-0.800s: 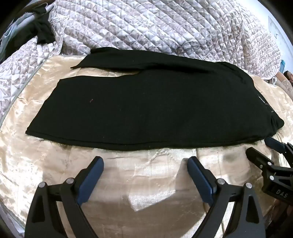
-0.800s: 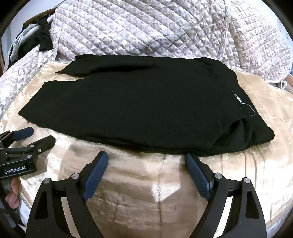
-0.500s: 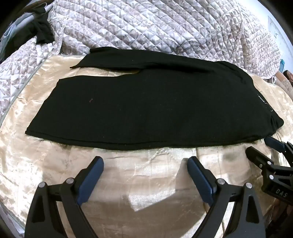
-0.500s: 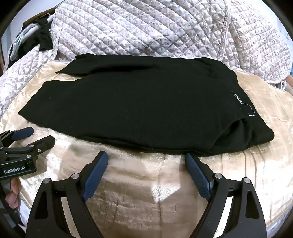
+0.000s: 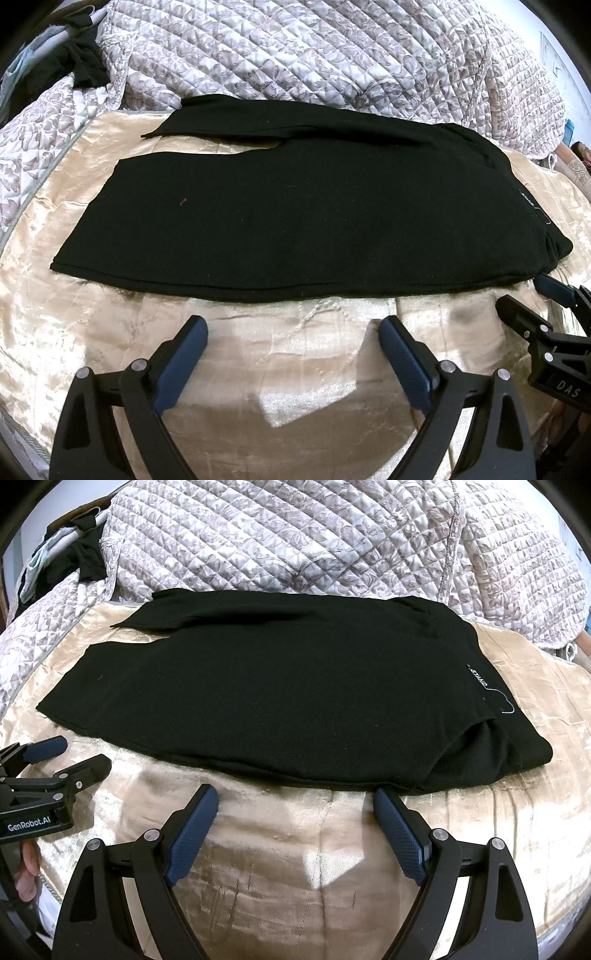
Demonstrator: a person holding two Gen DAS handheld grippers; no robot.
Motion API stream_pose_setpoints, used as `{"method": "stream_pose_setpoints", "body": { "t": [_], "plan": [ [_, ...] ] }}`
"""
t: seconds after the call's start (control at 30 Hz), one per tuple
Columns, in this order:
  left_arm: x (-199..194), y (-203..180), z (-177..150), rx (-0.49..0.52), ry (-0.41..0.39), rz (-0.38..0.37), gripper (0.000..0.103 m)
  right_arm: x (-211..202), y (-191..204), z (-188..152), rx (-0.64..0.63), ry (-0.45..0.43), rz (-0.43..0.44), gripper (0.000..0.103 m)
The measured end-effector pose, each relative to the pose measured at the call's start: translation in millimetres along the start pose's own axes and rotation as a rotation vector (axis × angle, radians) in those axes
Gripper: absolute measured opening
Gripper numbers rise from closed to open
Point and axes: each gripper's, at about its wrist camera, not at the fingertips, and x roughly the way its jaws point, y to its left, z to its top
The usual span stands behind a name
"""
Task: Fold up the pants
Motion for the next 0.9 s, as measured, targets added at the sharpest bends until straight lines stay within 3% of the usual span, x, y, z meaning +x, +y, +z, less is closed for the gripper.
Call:
{"method": "stream_pose_setpoints", "body": {
  "t": [0.9],
  "plan": [
    [2.6, -5.7, -3.1, 0.001, -0.004, 0.001, 0.097, -0.5, 0.0, 0.0, -0.001, -0.002, -0.001, 0.086]
  ]
}}
